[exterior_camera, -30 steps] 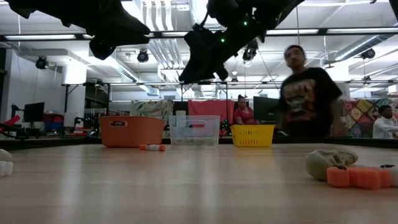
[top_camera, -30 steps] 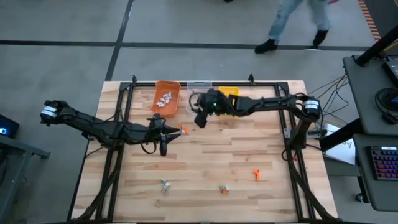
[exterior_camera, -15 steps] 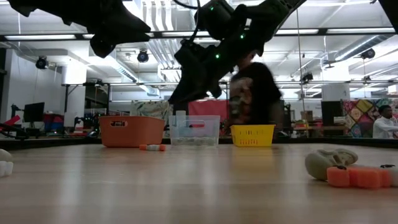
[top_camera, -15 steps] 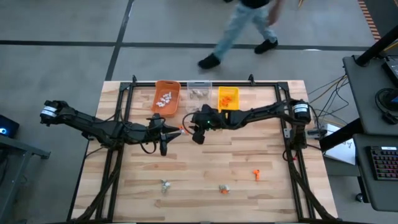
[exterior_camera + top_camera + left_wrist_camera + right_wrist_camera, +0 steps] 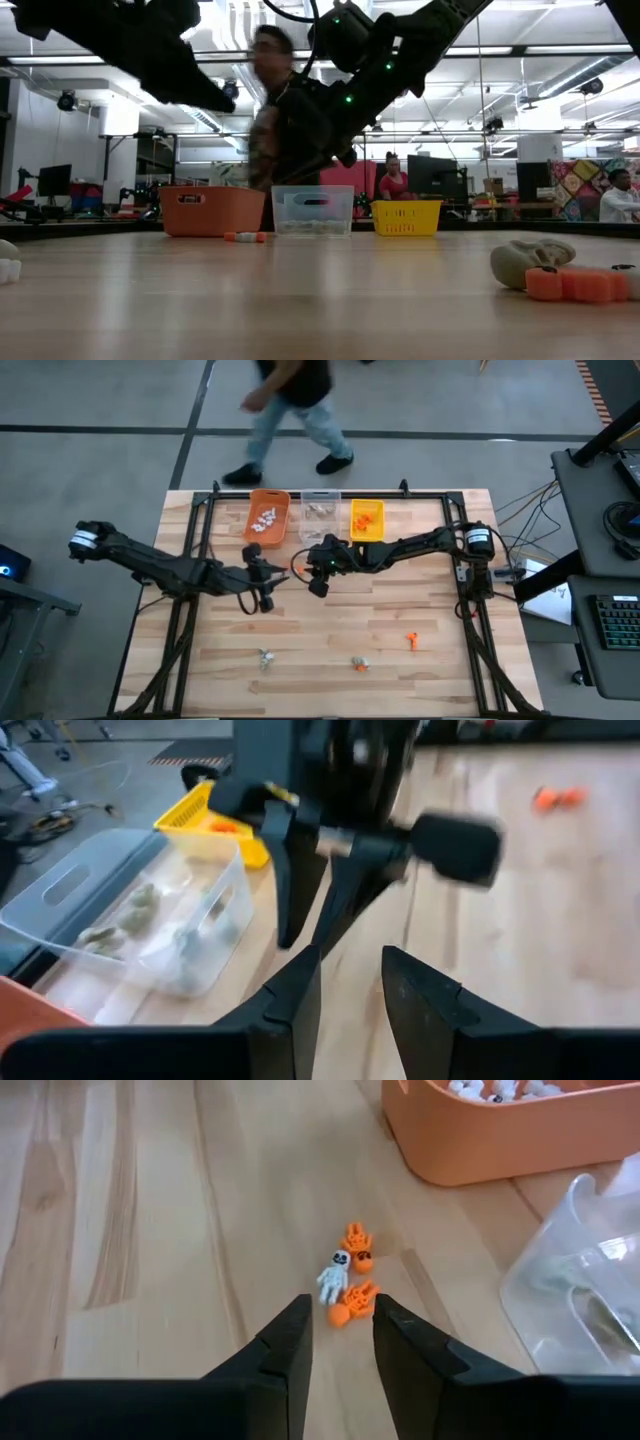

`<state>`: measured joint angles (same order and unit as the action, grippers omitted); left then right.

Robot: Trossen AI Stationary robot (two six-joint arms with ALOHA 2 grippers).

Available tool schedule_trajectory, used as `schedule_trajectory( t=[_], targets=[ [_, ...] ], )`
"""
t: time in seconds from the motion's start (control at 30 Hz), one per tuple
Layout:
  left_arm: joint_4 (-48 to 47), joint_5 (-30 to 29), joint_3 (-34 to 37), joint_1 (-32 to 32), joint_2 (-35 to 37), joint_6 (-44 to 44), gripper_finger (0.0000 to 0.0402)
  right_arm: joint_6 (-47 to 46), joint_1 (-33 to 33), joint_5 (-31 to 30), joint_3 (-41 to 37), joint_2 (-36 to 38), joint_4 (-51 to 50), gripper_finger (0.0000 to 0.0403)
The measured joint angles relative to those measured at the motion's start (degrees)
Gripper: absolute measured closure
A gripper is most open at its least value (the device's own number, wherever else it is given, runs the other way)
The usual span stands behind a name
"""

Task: Sort Halloween decoration
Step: Put the white skeleton toy into the orange bin

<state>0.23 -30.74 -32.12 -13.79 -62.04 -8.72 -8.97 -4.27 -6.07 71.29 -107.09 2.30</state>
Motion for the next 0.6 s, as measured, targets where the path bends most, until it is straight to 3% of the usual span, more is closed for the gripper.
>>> schedule_trajectory(
  t=[0.2, 0.43, 0.6],
  targets=[
    [0.1, -0.6, 0.0, 0.7, -7.2, 4.2, 0.0292, 0.0, 0.5, 0.0, 0.0, 0.8, -3.3, 0.0316],
    [0.4, 8.3, 0.0, 6.8, -14.0, 8.5, 0.0283, -0.5, 1.3, -0.1, -0.1, 3.3, -8.6, 0.0325],
    [4.0, 8.8, 0.1, 11.3, -19.6, 11.9, 0.0285, -0.5, 1.9, 0.0, -0.1, 4.6, -8.8, 0.0325]
  ],
)
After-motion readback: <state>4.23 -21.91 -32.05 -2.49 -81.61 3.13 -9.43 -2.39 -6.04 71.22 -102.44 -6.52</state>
